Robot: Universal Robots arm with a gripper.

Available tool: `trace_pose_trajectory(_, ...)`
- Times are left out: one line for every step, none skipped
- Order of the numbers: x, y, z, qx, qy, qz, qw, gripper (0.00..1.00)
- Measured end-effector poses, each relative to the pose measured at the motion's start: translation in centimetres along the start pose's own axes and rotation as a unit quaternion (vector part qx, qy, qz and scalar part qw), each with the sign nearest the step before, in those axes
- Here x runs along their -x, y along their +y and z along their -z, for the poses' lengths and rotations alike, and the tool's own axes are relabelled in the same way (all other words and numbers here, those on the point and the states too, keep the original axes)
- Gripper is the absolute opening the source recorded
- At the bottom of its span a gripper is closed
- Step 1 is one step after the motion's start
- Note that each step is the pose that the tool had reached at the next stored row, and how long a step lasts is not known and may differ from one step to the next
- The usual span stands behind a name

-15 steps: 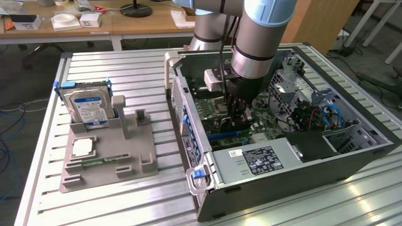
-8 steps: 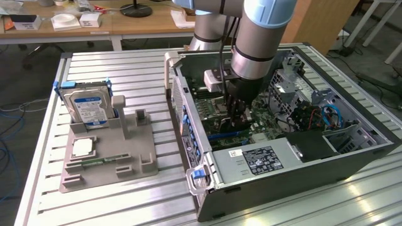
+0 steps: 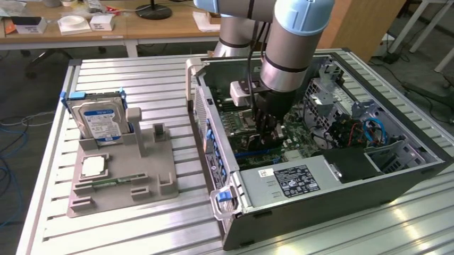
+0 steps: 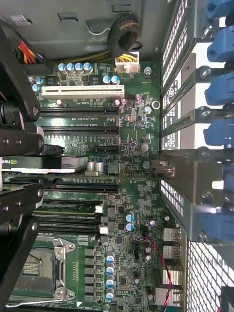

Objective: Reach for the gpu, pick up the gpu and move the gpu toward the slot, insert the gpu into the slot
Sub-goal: 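Insert the gpu into the slot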

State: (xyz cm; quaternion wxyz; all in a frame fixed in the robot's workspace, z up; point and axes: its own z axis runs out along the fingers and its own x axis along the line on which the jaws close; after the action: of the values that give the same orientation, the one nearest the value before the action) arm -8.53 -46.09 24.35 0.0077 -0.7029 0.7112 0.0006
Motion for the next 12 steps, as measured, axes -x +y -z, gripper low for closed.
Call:
trace_pose_trajectory(0.00, 0.00, 0.00, 0.0001, 0.0000, 0.000, 1.0000, 0.27)
trace_pose_trajectory(0.00, 0.00, 0.00, 0.0001, 0.0001, 0.000, 1.0000, 0.27)
trace_pose_trajectory(0.00, 0.02, 0.00, 0.0000, 0.0001, 0.000, 1.0000, 0.27)
trace_pose_trajectory(0.00, 0.05, -0.01, 0.0000, 0.0000, 0.000, 1.0000, 0.27)
trace_pose_trajectory(0.00, 0.06, -0.01, 0.0000, -0.0001, 0.000, 1.0000, 0.27)
trace_pose_trajectory(0.00, 0.07, -0.02, 0.0000, -0.0001, 0.000, 1.0000, 0.27)
trace_pose_trajectory(0.00, 0.10, -0.03, 0.0000, -0.0001, 0.000, 1.0000, 0.27)
trace_pose_trajectory(0.00, 0.13, -0.05, 0.0000, -0.0001, 0.000, 1.0000, 0.27)
trace_pose_trajectory(0.00, 0.16, -0.11, 0.0000, -0.0001, 0.000, 1.0000, 0.27)
trace_pose_trajectory(0.00, 0.17, -0.18, 0.0001, 0.0002, 0.000, 1.0000, 0.27)
trace_pose_trajectory(0.00, 0.17, -0.20, 0.0002, 0.0002, 0.000, 1.0000, 0.27)
trace_pose_trajectory(0.00, 0.17, -0.20, 0.0002, 0.0003, 0.000, 1.0000, 0.27)
